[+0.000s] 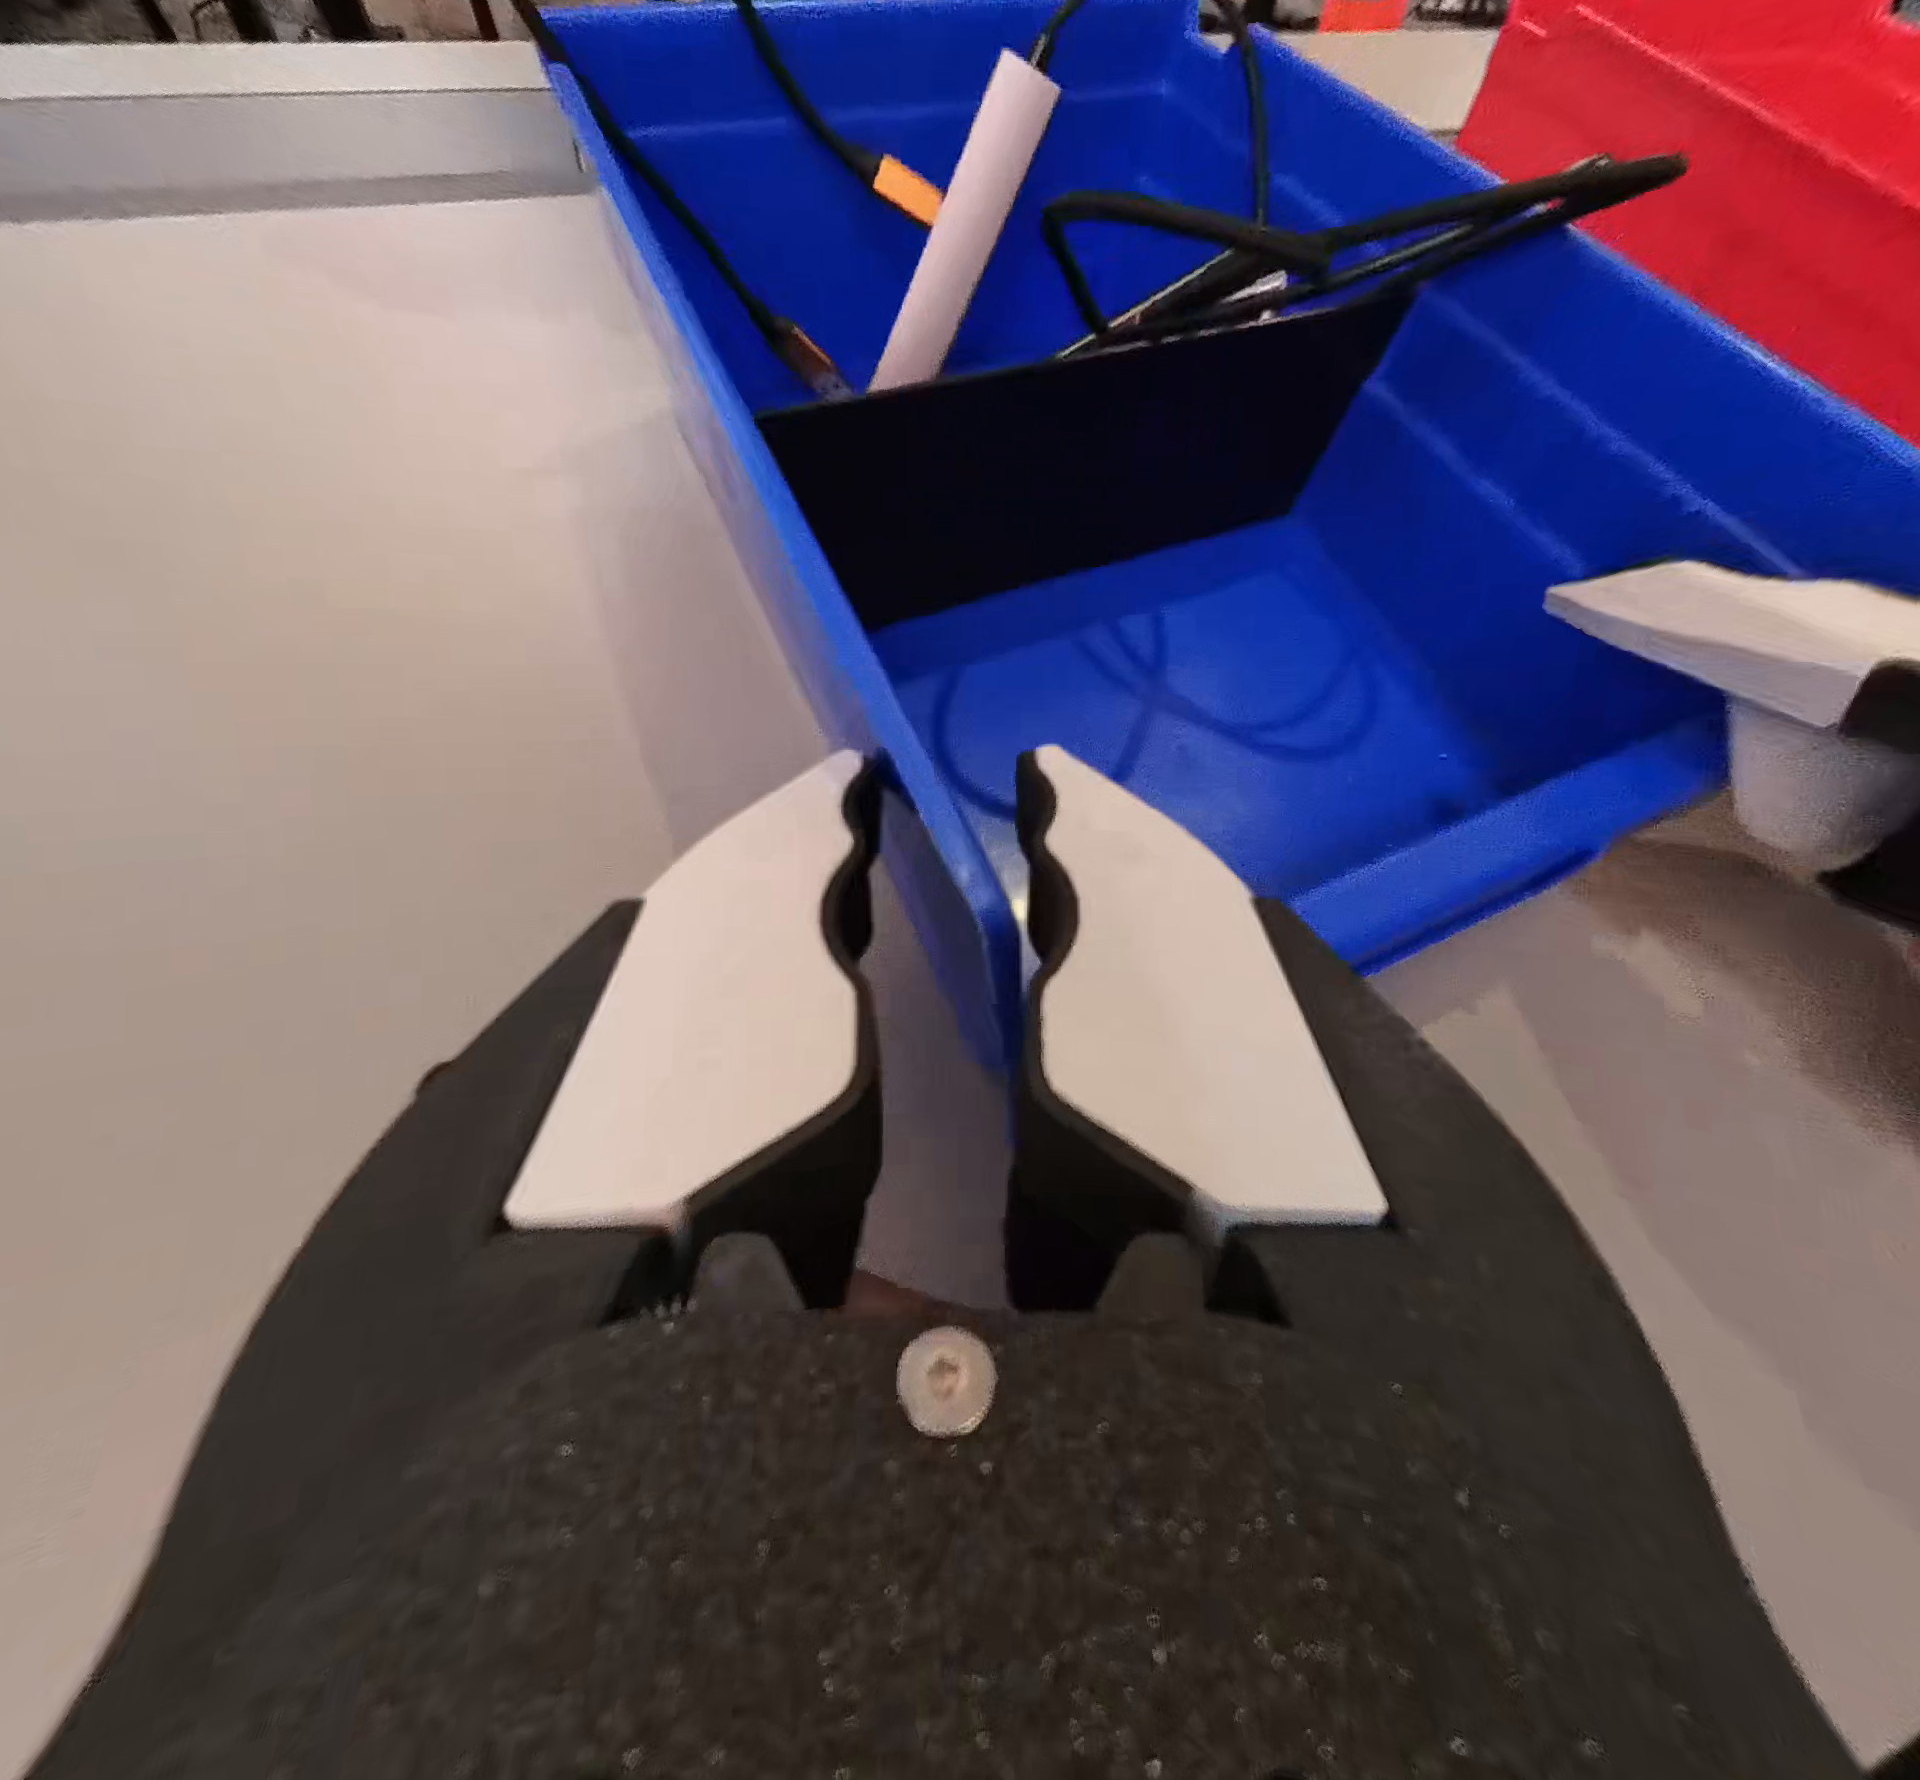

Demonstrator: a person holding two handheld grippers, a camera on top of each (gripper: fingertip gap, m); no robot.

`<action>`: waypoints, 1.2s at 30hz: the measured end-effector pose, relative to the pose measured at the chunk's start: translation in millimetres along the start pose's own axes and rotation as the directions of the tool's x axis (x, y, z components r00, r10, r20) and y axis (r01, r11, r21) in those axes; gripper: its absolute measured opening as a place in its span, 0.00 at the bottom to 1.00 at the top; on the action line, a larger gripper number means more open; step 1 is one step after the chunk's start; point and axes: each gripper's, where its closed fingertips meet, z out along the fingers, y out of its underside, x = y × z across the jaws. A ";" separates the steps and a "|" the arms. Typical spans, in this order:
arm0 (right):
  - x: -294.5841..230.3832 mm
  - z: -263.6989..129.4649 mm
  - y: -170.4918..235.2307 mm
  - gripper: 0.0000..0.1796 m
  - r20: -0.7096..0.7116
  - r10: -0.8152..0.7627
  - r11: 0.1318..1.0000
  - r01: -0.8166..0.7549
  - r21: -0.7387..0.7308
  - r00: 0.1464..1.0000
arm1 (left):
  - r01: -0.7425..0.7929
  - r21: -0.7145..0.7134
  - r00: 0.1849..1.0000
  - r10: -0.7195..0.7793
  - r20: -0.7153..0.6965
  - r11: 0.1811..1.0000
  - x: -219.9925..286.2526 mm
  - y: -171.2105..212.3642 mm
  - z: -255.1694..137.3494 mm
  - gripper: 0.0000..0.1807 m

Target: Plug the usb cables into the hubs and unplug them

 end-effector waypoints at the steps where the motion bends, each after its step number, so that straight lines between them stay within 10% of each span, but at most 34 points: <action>1: 1.5 2.5 -0.9 0.11 -0.027 0.015 1.000 -0.015 -0.009 1.000 | 0.011 0.005 1.000 -0.011 0.000 1.000 -2.4 -1.2 1.6 0.12; 22: -247.9 70.5 -34.6 0.03 0.056 0.079 0.997 -0.079 -0.015 0.995 | 0.054 -0.019 0.965 -0.047 0.258 0.998 -261.8 9.1 -85.3 0.02; 36: -228.1 -14.7 -35.8 0.19 0.543 -0.124 0.992 0.095 0.081 0.831 | 0.158 0.313 0.926 -0.251 0.282 0.936 -269.9 -32.8 -120.0 0.16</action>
